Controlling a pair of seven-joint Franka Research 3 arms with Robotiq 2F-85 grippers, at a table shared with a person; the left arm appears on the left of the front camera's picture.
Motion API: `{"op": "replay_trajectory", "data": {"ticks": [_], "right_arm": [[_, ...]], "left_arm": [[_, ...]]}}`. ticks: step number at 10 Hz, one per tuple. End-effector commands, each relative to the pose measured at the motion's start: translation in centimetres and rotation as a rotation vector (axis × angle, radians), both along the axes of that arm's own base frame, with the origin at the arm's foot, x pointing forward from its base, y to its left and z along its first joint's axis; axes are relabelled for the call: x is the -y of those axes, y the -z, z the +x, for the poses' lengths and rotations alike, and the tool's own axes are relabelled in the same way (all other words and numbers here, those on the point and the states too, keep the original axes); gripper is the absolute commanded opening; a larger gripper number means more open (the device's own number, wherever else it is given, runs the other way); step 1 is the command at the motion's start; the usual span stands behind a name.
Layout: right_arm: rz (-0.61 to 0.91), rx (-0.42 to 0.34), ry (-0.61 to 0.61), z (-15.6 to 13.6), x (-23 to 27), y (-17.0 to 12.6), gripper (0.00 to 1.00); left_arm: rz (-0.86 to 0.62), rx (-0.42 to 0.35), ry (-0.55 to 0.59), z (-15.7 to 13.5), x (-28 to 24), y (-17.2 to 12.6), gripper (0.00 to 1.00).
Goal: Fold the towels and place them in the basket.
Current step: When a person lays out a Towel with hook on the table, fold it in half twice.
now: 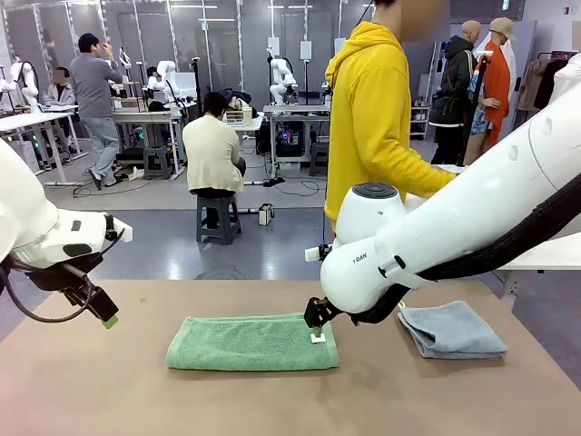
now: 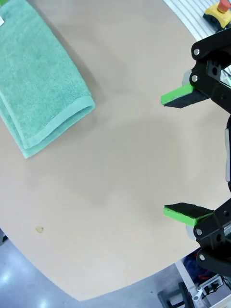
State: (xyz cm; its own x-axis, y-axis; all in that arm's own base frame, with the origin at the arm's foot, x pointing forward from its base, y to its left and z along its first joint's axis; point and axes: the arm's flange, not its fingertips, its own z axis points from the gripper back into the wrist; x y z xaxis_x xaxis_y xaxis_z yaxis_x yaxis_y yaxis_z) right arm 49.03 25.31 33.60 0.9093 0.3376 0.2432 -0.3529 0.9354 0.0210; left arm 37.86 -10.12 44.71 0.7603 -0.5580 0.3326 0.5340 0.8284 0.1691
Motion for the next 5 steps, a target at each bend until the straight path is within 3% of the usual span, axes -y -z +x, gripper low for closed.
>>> {"op": "replay_trajectory", "data": {"ticks": [1, 5], "right_arm": [[0.003, -0.002, 0.134, 1.1, -1.2, 1.2, 1.0], [-0.012, 0.0, 0.211, 2.4, -2.4, 3.5, 1.0]], "left_arm": [[0.007, 0.004, -0.005, 0.0, 0.1, -0.1, 1.0], [0.007, 0.004, -0.005, 0.0, 0.1, -0.1, 1.0]]}}
